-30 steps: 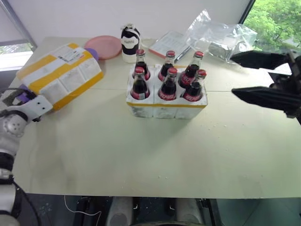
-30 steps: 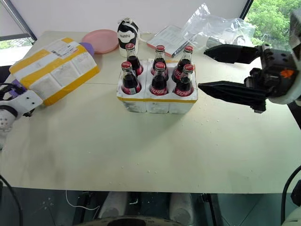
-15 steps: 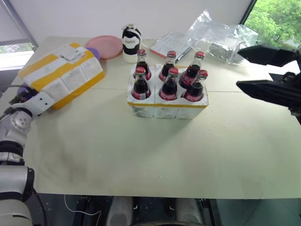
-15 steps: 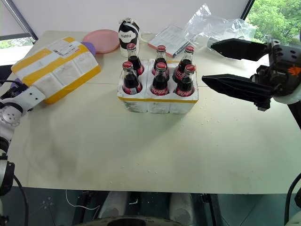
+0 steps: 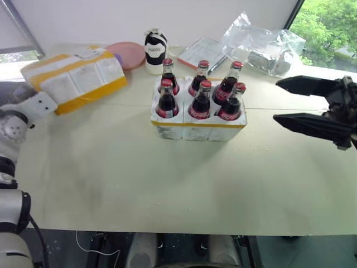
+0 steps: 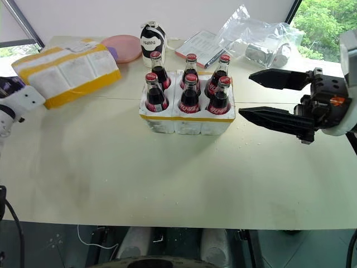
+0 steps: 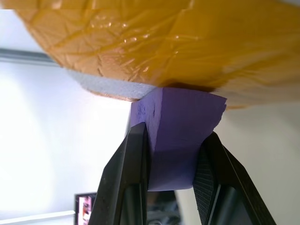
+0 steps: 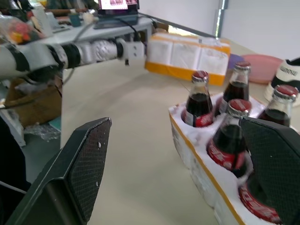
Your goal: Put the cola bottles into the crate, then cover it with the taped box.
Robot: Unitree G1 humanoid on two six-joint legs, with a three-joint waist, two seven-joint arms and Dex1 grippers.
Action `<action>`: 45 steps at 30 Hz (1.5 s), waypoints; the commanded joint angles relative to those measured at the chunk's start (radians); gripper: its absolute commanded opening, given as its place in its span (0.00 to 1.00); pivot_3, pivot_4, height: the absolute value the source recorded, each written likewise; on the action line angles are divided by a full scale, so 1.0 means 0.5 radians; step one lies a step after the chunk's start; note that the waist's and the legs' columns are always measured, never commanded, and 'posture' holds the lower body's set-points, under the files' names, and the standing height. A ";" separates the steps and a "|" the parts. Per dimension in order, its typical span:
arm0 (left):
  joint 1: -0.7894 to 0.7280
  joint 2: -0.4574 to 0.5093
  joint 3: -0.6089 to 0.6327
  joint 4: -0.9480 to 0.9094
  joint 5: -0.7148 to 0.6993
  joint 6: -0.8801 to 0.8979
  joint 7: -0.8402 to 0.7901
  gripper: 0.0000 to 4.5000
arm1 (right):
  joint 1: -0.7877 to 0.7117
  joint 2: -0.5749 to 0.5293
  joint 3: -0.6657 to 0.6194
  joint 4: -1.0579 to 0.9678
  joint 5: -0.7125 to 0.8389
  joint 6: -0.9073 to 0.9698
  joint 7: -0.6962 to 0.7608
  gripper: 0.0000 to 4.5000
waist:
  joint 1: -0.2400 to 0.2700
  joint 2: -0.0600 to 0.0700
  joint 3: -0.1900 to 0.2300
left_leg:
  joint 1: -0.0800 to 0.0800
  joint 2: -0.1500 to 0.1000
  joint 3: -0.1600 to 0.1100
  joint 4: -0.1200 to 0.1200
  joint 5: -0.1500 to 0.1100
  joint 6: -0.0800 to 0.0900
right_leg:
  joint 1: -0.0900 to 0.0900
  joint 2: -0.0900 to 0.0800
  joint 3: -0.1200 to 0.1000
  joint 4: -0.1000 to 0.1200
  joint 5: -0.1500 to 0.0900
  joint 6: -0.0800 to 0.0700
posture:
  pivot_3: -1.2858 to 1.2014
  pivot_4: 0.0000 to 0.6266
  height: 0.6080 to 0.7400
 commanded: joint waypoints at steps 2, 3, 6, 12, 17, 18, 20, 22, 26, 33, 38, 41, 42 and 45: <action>-0.181 0.153 0.182 -0.574 -0.185 -0.077 -0.236 0.24 | 0.057 -0.007 -0.026 -0.006 -0.153 -0.126 0.061 1.00 | 0.010 -0.010 0.002 | -0.003 0.001 -0.001 0.000 0.000 0.000 | 0.000 0.001 -0.002 0.000 0.000 0.000 | 0.52 0.24 1.00; -0.209 0.146 0.206 -0.677 -0.216 -0.050 -0.292 0.24 | 0.066 0.001 -0.013 -0.013 -0.172 -0.142 0.068 1.00 | 0.010 -0.010 0.002 | -0.004 0.001 -0.001 0.002 0.001 -0.002 | 0.000 0.000 -0.002 0.000 0.000 0.000 | 0.52 0.24 1.00; -0.277 0.101 0.247 -0.961 -0.289 0.039 -0.437 0.24 | 0.069 0.013 0.009 -0.015 -0.195 -0.170 0.083 1.00 | 0.001 -0.011 0.002 | -0.004 0.000 -0.001 0.003 0.002 -0.003 | 0.001 -0.001 -0.001 -0.001 0.000 0.000 | 0.52 0.24 1.00; -0.357 -0.095 0.260 -1.521 -0.474 0.280 -0.771 0.24 | 0.043 0.030 0.061 0.003 -0.245 -0.221 0.087 1.00 | -0.002 -0.010 0.002 | 0.000 -0.002 0.005 0.003 0.005 -0.007 | 0.003 0.002 -0.001 0.000 0.000 0.001 | 0.52 0.24 1.00; -0.273 -0.223 0.212 -1.916 -0.544 0.378 -1.015 0.24 | 0.086 0.034 0.035 -0.009 -0.277 -0.235 0.084 1.00 | -0.001 -0.010 0.002 | 0.000 -0.002 0.006 0.003 0.005 -0.008 | 0.003 0.002 0.000 0.000 0.000 0.001 | 0.52 0.24 1.00; -0.244 -0.245 0.199 -1.974 -0.547 0.385 -1.049 0.24 | 0.100 0.035 0.025 -0.016 -0.278 -0.235 0.082 1.00 | 0.000 -0.010 0.002 | 0.000 -0.002 0.006 0.003 0.006 -0.008 | 0.004 0.002 -0.001 -0.001 0.000 0.001 | 0.52 0.24 1.00; -0.190 -0.276 0.169 -2.028 -0.515 0.371 -1.079 0.24 | 0.121 0.036 0.007 -0.028 -0.279 -0.233 0.078 1.00 | 0.000 -0.010 0.001 | 0.001 -0.002 0.005 0.003 0.006 -0.009 | 0.005 0.002 -0.001 -0.001 0.000 0.001 | 0.52 0.24 1.00; -0.153 -0.300 0.134 -2.017 -0.456 0.359 -1.076 0.24 | 0.138 0.035 -0.004 -0.037 -0.283 -0.234 0.068 1.00 | 0.000 -0.010 0.001 | 0.002 -0.002 0.005 0.003 0.006 -0.009 | 0.006 0.002 -0.001 -0.001 0.000 0.001 | 0.52 0.24 1.00; -0.117 -0.327 0.064 -1.982 -0.365 0.293 -1.075 0.24 | 0.162 0.037 -0.033 -0.046 -0.276 -0.226 0.043 1.00 | 0.001 -0.010 0.002 | 0.002 -0.002 0.004 0.003 0.006 -0.009 | 0.006 0.003 -0.001 -0.001 0.000 0.001 | 0.52 0.24 1.00; -0.091 -0.475 -0.004 -2.058 -0.308 0.275 -1.088 0.24 | 0.202 0.070 -0.061 -0.087 -0.252 -0.218 -0.015 1.00 | 0.008 -0.010 0.001 | 0.002 -0.003 0.001 0.004 0.006 -0.009 | 0.009 0.002 -0.001 -0.002 0.000 0.001 | 0.52 0.24 1.00; -0.170 -0.440 0.048 -2.053 -0.314 0.275 -1.125 0.24 | 0.230 0.075 -0.074 -0.085 -0.256 -0.224 -0.033 1.00 | -0.001 -0.010 0.001 | 0.002 -0.003 0.000 0.004 0.006 -0.009 | 0.009 0.003 -0.001 -0.002 0.000 0.001 | 0.52 0.24 1.00; -0.186 -0.380 0.064 -2.040 -0.304 0.237 -1.153 0.24 | 0.239 0.086 -0.068 -0.085 -0.261 -0.237 -0.047 1.00 | -0.001 -0.010 0.001 | 0.002 -0.002 0.000 0.004 0.006 -0.009 | 0.008 0.003 -0.001 -0.001 0.000 0.001 | 0.52 0.24 1.00; -0.187 -0.363 0.062 -2.038 -0.296 0.222 -1.156 0.24 | 0.238 0.091 -0.064 -0.085 -0.263 -0.241 -0.050 1.00 | 0.000 -0.010 0.001 | 0.002 -0.002 0.000 0.004 0.006 -0.009 | 0.008 0.003 -0.001 -0.001 0.000 0.001 | 0.52 0.24 1.00; -0.148 -0.346 0.050 -2.066 -0.295 0.209 -1.164 0.24 | 0.230 0.102 -0.058 -0.081 -0.263 -0.250 -0.057 1.00 | 0.003 -0.010 0.001 | 0.002 -0.002 -0.001 0.004 0.006 -0.009 | 0.008 0.003 -0.001 -0.002 0.000 0.001 | 0.52 0.24 1.00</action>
